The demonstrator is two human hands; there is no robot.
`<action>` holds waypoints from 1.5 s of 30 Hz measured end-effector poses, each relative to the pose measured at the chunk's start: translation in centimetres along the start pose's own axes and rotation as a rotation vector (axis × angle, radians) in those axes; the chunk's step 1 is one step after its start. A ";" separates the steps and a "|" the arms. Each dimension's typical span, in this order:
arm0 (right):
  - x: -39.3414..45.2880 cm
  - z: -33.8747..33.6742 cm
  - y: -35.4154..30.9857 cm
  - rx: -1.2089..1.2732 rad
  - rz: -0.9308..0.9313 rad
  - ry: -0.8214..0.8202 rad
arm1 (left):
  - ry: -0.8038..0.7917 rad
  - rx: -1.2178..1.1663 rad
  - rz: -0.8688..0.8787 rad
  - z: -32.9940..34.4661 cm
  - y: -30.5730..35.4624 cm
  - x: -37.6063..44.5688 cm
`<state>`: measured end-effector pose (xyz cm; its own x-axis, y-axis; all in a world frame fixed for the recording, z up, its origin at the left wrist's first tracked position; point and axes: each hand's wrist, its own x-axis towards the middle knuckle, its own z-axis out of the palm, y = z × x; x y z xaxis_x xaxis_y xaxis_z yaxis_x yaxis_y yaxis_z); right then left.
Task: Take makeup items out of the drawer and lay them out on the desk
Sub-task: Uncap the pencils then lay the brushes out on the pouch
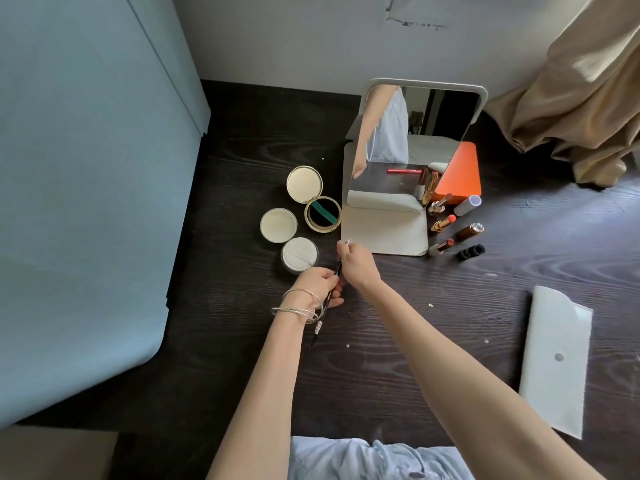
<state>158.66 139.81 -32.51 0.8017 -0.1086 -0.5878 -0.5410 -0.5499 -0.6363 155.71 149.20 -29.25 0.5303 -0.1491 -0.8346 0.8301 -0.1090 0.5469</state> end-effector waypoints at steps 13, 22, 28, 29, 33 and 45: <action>1.7 -5.6 -0.7 -0.004 0.008 -0.164 | 0.100 -0.152 -0.009 -1.0 -2.6 -1.0; 0.6 -1.4 1.0 0.194 -0.211 0.092 | 0.125 -0.033 0.020 -0.2 -2.6 -0.5; 1.3 -0.2 0.9 0.100 -0.287 0.186 | 0.104 -0.091 -0.068 -1.1 -3.9 -0.5; 1.4 0.2 0.8 0.076 -0.305 0.194 | 0.099 -0.090 -0.072 -1.1 -3.9 -0.5; 2.4 1.4 0.5 -0.134 -0.351 0.231 | 0.075 -0.065 -0.078 -0.9 -3.9 0.0; 2.8 2.3 0.2 -0.238 -0.359 0.276 | 0.054 -0.032 -0.098 -0.7 -3.9 1.2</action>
<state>160.24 141.32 -35.47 0.9810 -0.0751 -0.1791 -0.1723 -0.7622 -0.6240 153.24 150.15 -32.44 0.4544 -0.0859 -0.8867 0.8829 -0.0891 0.4611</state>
